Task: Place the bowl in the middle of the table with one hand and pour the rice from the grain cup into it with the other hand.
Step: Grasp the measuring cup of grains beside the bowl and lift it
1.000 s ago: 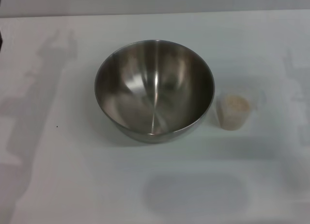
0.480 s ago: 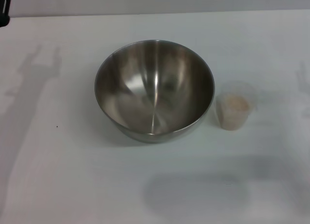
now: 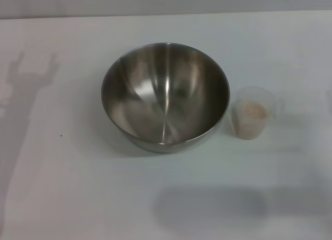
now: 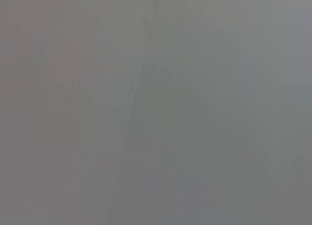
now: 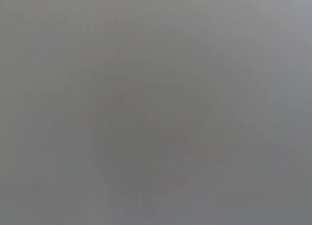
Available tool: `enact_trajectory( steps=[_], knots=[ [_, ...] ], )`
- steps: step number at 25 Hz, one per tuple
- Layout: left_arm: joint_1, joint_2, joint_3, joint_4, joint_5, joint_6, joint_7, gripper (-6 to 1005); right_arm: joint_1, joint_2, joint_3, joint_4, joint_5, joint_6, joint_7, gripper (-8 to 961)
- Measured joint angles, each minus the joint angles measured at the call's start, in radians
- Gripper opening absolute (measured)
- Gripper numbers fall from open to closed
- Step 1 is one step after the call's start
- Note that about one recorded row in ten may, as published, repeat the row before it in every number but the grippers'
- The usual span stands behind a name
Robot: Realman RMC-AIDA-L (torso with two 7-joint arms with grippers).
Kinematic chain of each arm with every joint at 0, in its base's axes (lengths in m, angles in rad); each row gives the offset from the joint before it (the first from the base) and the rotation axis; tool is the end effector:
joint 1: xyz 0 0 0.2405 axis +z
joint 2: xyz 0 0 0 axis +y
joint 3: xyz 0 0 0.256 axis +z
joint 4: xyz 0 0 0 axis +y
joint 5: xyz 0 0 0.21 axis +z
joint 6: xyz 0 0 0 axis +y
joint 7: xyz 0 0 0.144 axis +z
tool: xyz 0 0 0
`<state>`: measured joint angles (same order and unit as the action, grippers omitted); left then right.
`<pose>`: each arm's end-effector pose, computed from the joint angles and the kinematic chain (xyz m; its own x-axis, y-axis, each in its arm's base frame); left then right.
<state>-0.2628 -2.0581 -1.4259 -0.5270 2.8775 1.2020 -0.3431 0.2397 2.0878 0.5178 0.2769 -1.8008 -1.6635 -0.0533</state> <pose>-0.2917 0.3335 0.0447 0.5057 -0.3145 0.8033 0.7970 -0.1859 -0.5746 0.3272 0.2483 0.0206 0.6885 0.3830 -0.6159 -0.6970 0.1148 -0.7078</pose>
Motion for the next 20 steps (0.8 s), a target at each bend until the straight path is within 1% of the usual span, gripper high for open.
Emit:
enact_trajectory(
  steps=[4,12,20],
  knots=[
    [-0.002,0.000,0.003,0.002,0.003,0.002,0.000,861,-0.039,0.000,-0.037,0.000,0.000,-0.032,0.000,627],
    [0.000,0.000,0.002,0.014,0.004,0.003,0.001,861,-0.112,0.000,-0.136,0.024,0.001,-0.040,0.000,628],
    [0.001,0.001,-0.003,0.022,0.003,0.004,0.001,861,-0.136,0.001,-0.233,0.040,0.006,-0.022,0.000,628]
  ],
)
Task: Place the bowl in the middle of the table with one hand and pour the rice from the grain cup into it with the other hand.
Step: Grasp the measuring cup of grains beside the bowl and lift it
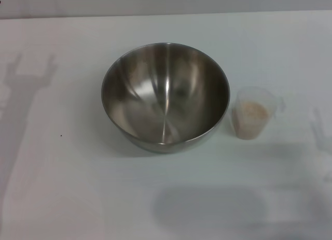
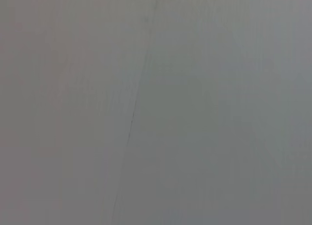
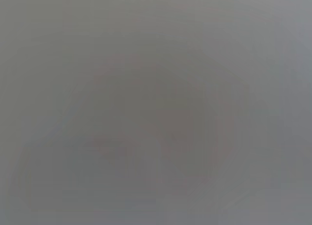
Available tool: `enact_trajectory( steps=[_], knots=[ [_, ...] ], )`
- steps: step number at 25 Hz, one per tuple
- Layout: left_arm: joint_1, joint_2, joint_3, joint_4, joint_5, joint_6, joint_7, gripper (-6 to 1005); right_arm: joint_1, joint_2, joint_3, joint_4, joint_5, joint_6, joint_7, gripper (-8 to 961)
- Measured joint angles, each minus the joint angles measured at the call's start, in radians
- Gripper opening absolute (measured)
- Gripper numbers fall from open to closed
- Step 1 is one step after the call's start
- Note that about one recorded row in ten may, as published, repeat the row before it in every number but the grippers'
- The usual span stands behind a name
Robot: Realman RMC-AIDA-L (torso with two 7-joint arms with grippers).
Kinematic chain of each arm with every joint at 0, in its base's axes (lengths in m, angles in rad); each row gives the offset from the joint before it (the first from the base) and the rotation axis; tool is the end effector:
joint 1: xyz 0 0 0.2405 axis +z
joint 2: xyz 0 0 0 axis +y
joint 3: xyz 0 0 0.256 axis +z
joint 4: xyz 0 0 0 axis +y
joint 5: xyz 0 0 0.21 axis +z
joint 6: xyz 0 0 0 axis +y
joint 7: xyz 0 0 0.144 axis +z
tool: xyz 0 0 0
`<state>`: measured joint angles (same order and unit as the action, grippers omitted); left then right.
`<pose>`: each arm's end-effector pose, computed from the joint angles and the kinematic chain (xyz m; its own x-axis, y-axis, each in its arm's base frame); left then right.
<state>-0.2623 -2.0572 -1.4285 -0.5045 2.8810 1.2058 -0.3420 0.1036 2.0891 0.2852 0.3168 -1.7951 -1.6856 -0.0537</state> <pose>-0.2975 0.3311 0.0435 0.5183 -0.3008 0.8006 0.7948 -0.1762 -0.5808 0.3315 0.1946 -0.0139 0.6842 0.2704 -0.6773 -0.7005 -0.0146 -0.7135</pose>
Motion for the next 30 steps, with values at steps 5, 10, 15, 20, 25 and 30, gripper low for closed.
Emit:
enact_trajectory(
  steps=[5,10,15,20,25,30],
  knots=[
    [0.000,0.000,-0.001,0.000,0.000,0.000,0.003,861,-0.021,0.000,-0.031,0.007,0.000,0.021,0.000,628],
    [-0.005,0.000,-0.001,0.000,0.000,0.000,0.024,861,-0.037,-0.002,-0.062,0.003,-0.003,0.046,0.001,627],
    [-0.011,-0.001,-0.001,0.000,0.000,-0.005,0.026,861,-0.032,-0.004,-0.100,0.001,-0.004,0.089,0.004,627],
    [-0.012,-0.001,-0.001,0.000,0.000,-0.006,0.026,861,-0.021,-0.003,-0.111,0.001,-0.004,0.129,0.001,628],
    [-0.012,-0.001,-0.001,0.001,0.000,-0.006,0.026,861,-0.003,-0.003,-0.113,0.002,-0.004,0.173,0.001,627],
    [-0.013,-0.001,-0.002,0.008,0.000,-0.002,0.026,861,0.013,-0.002,-0.113,0.006,-0.004,0.207,0.000,627]
  ],
)
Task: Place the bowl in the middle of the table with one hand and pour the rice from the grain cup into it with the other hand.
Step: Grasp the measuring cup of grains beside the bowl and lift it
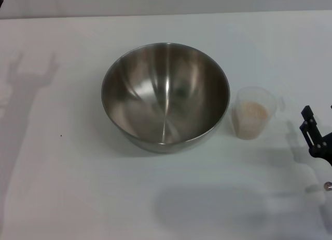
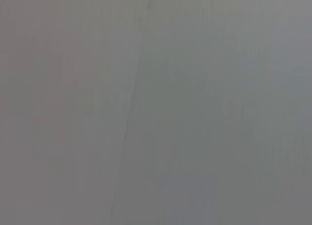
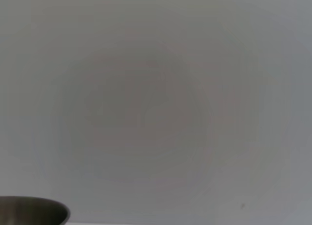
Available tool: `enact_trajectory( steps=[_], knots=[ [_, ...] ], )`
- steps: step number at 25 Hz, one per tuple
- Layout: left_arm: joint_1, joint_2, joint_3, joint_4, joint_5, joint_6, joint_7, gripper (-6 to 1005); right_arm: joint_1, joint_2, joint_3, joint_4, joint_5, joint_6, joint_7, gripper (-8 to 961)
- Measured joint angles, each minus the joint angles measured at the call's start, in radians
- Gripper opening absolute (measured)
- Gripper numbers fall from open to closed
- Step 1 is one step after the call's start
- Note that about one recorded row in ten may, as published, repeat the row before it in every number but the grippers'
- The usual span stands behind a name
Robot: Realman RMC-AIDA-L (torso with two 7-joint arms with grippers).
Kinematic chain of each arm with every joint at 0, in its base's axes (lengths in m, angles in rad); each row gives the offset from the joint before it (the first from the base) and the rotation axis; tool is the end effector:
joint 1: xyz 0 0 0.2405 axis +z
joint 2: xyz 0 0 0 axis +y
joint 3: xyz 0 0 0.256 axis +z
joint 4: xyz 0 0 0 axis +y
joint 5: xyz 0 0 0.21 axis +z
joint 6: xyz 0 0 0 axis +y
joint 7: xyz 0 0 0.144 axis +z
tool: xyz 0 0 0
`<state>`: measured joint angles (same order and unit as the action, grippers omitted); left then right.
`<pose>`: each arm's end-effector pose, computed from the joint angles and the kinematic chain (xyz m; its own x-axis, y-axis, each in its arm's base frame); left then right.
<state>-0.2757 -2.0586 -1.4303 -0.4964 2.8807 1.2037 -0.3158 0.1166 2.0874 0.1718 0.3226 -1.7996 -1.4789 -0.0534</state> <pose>-0.2953 0.3343 0.0424 0.5380 -0.3048 0.7859 0.7802 -0.1730 -0.6012 0.3396 0.1958 -0.0517 0.7128 0.0493 -0.6996 -0.6875 -0.1485 -0.7109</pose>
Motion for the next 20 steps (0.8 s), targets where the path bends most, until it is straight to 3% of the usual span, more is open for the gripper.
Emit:
enact_trajectory(
  steps=[20],
  knots=[
    [-0.014,0.000,-0.010,-0.002,0.000,0.002,0.027,861,0.025,0.002,-0.027,0.004,0.005,0.071,0.000,624]
  ],
)
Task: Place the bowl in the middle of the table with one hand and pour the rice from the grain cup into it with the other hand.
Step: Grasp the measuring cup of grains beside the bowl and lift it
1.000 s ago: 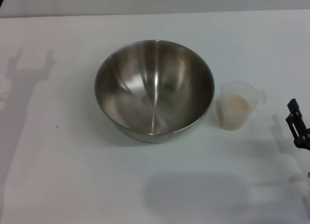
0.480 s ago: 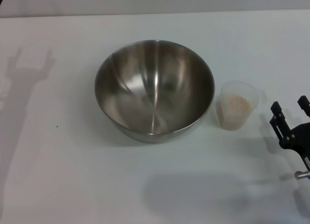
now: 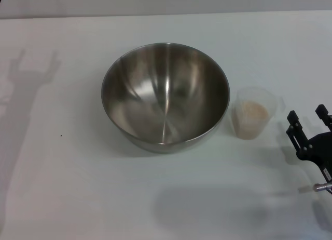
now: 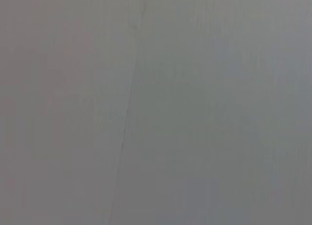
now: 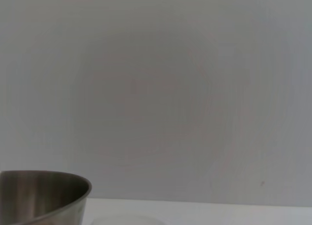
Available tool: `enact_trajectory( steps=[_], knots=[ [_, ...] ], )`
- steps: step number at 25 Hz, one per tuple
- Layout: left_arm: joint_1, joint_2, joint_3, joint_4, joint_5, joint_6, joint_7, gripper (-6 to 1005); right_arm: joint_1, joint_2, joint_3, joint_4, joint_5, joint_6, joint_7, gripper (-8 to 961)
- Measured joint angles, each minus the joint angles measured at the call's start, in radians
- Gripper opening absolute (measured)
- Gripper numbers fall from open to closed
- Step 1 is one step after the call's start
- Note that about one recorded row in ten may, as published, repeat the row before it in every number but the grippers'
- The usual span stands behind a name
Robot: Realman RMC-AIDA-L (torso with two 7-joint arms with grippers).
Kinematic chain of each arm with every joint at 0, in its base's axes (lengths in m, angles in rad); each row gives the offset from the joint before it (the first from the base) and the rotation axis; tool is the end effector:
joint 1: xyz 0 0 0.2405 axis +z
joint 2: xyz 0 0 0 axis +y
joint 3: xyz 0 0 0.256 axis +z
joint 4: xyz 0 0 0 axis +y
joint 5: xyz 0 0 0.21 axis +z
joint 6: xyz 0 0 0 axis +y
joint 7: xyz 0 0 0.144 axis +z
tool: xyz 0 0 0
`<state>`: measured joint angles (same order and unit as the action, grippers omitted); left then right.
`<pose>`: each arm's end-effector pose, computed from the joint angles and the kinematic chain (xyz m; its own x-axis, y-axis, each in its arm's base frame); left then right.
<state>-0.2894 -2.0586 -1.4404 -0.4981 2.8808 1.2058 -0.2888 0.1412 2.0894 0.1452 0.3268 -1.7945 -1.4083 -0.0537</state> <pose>-0.2911 0.3387 0.0449 0.5527 -0.3241 0.7677 0.7652 -0.1675 -0.6216 0.3390 0.2020 -0.0635 0.7190 -0.0093 -0.6950 -0.6836 -0.1900 -0.7047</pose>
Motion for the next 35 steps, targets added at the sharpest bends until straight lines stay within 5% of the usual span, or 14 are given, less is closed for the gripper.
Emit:
enact_trajectory(
  steps=[35],
  knots=[
    [-0.001,0.000,0.000,0.001,0.000,0.024,0.000,861,0.041,-0.002,0.001,-0.004,0.001,0.070,0.000,624]
  ],
)
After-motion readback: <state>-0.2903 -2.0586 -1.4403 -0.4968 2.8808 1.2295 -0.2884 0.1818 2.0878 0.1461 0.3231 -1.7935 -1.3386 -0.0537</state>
